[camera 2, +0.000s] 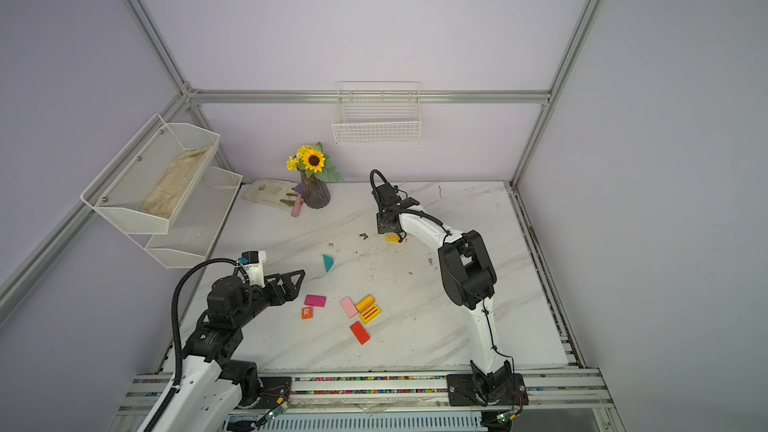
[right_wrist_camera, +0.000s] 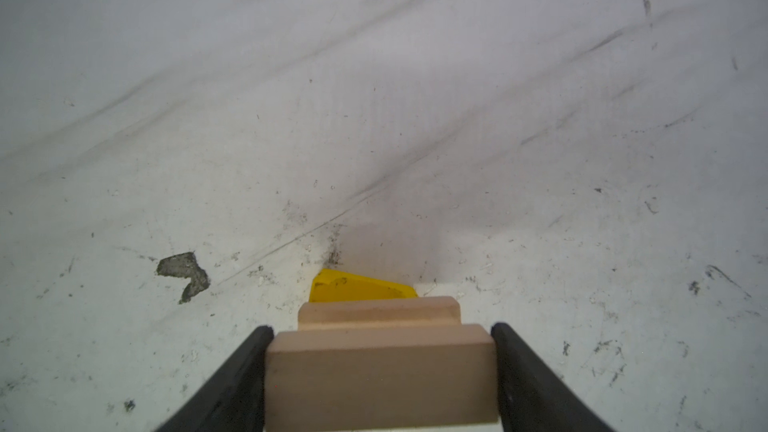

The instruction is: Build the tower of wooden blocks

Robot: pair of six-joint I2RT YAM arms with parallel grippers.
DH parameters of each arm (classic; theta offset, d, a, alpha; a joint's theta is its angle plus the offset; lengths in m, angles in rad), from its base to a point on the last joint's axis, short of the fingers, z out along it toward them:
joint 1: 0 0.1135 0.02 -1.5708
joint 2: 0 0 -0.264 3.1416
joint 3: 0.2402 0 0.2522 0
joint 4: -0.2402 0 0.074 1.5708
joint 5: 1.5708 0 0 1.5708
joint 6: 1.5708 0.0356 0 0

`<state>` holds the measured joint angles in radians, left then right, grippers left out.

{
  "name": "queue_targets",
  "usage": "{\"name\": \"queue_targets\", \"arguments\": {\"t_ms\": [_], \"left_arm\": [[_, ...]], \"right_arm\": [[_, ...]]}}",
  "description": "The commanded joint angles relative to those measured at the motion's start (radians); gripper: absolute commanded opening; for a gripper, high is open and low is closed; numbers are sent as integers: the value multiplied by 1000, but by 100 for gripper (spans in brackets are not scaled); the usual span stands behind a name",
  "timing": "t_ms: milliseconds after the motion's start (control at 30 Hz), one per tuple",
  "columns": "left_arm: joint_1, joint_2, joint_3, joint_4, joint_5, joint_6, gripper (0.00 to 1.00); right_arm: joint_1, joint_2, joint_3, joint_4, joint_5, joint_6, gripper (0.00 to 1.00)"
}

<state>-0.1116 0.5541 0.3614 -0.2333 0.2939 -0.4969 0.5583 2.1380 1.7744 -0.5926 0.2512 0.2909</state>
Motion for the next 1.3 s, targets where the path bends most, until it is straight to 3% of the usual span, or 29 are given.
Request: {"name": "queue_targets", "arguments": {"t_ms": [0, 900, 1267], "left_arm": [[2, -1, -30, 19, -5, -5, 100], [2, 3, -30, 19, -6, -5, 100], [3, 3, -30, 19, -5, -6, 100]], "right_arm": [[-9, 19, 14, -26, 23, -25, 66], [-18, 53, 29, -24, -32, -14, 75], [-18, 59, 35, -38, -18, -2, 93]]}}
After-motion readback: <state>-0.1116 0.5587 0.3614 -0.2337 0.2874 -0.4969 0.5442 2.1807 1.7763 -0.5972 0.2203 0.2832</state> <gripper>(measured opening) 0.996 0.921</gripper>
